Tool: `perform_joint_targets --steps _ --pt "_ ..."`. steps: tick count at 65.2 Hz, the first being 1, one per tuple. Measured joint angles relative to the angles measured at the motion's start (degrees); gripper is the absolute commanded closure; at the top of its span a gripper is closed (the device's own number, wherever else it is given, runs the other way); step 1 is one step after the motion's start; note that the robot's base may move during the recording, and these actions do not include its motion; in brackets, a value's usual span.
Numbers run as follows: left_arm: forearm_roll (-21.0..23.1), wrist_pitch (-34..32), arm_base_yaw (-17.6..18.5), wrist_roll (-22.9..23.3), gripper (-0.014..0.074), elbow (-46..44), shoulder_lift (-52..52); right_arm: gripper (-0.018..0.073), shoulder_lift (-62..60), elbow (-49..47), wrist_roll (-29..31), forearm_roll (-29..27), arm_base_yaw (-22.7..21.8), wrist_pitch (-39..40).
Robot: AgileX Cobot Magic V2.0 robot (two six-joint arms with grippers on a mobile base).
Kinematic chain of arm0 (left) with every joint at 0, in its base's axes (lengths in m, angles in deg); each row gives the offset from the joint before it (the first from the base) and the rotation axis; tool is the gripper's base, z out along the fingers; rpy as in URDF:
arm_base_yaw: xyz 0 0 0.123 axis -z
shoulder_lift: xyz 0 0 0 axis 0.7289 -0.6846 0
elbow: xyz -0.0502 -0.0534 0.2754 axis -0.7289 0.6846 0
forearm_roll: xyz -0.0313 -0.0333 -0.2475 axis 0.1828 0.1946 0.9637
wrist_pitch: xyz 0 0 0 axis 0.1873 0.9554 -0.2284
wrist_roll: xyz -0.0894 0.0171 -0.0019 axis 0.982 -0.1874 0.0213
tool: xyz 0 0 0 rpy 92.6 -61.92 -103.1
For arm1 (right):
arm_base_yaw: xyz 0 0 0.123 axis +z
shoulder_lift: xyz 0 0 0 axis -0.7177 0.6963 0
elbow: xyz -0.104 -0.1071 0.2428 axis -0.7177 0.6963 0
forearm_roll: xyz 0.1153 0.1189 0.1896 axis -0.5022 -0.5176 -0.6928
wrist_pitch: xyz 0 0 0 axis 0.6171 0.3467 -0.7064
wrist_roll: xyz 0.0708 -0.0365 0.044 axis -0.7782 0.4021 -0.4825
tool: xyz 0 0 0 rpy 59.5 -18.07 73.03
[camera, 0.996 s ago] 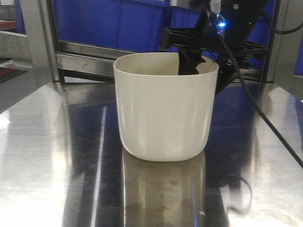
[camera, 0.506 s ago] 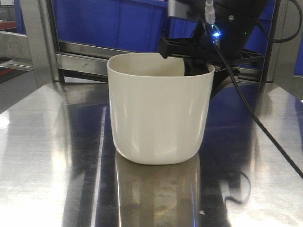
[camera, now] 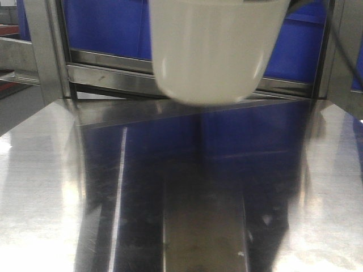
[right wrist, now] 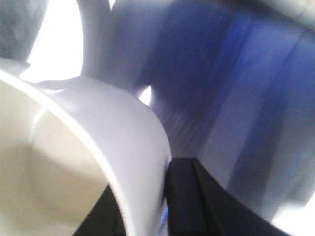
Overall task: Move white bin to right shelf second layer
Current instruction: 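Raise the held white bin up beside the right arm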
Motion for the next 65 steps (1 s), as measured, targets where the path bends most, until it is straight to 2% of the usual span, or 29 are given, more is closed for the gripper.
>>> perform_joint_targets --steps 14,31,39,51,65 --pt "0.00 0.00 0.00 0.00 0.0512 0.00 0.00 0.0536 -12.84 10.54 0.00 0.21 -6.63 7.44" --pt "0.00 0.00 0.00 0.00 0.0512 0.00 0.00 0.0536 -32.81 30.40 0.00 0.44 -17.37 17.04" --pt "0.00 0.00 0.00 0.00 0.0512 0.00 0.00 0.0536 -40.51 37.17 0.00 0.44 -21.14 18.77" --pt "0.00 0.00 0.00 0.00 0.0512 0.00 0.00 0.0536 -50.26 45.27 0.00 0.44 -23.69 19.02" --pt "0.00 0.00 0.00 0.00 0.0512 0.00 0.00 0.0536 -53.61 48.09 0.00 0.44 -23.81 19.05"
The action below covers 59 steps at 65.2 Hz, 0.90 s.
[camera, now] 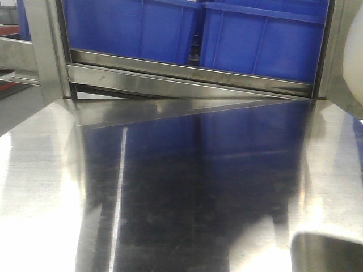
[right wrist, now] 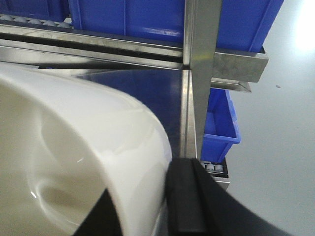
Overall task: Move white bin to right shelf second layer
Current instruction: 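Raise the held white bin up beside the right arm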
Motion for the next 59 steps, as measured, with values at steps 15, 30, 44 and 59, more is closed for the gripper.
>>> perform_joint_targets --steps 15,30,44,59 --pt "0.00 0.00 0.00 0.00 0.0512 0.00 0.00 0.0536 -0.12 0.00 0.00 0.00 0.00 2.68" --pt "0.00 0.00 0.00 0.00 0.0512 0.00 0.00 0.0536 -0.12 0.00 0.00 0.00 0.00 2.94" --pt "0.00 0.00 0.00 0.00 0.0512 0.00 0.00 0.0536 -0.12 0.00 0.00 0.00 0.00 2.94" --pt "0.00 0.00 0.00 0.00 0.0512 0.00 0.00 0.0536 -0.12 0.00 0.00 0.00 0.00 2.94"
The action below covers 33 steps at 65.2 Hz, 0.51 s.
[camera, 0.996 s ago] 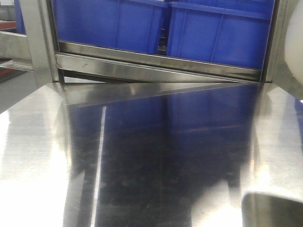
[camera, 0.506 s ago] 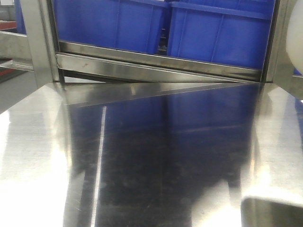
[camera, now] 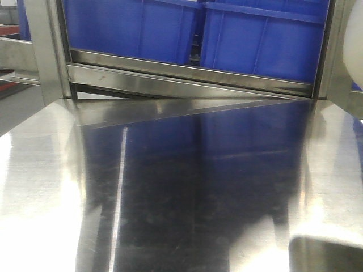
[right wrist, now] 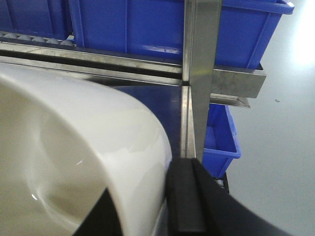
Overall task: Move white bin to right shelf second layer
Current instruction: 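Raise the held white bin up beside the right arm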
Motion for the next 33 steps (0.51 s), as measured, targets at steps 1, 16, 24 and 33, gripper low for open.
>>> perform_joint_targets --steps 1,16,24,33 --pt "0.00 0.00 0.00 0.00 0.0512 0.00 0.00 0.0536 0.00 0.00 0.00 0.00 0.00 0.00" --pt "0.00 0.00 0.00 0.00 0.0512 0.00 0.00 0.0536 0.00 0.00 0.00 0.00 0.00 0.00" --pt "0.00 0.00 0.00 0.00 0.0512 0.00 0.00 0.0536 0.00 0.00 0.00 0.00 0.00 0.00" --pt "0.00 0.00 0.00 0.00 0.0512 0.00 0.00 0.0536 0.00 0.00 0.00 0.00 0.00 0.00"
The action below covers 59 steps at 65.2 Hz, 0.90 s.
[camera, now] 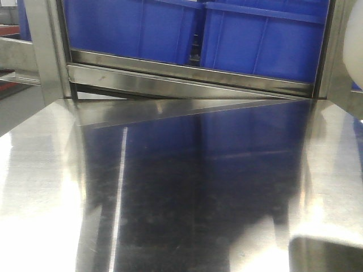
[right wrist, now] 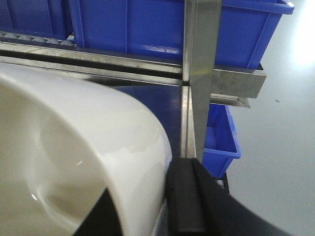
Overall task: Move white bin to right shelf second layer
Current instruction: 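Raise the held white bin up beside the right arm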
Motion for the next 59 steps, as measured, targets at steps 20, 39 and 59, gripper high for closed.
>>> perform_joint_targets --steps 20,39,59 --pt "0.00 0.00 0.00 0.00 0.0512 0.00 0.00 0.0536 0.00 0.00 0.00 0.00 0.00 0.00" --pt "0.00 0.00 0.00 0.00 0.0512 0.00 0.00 0.0536 0.00 0.00 0.00 0.00 0.00 0.00" --pt "0.00 0.00 0.00 0.00 0.0512 0.00 0.00 0.0536 0.00 0.00 0.00 0.00 0.00 0.00"
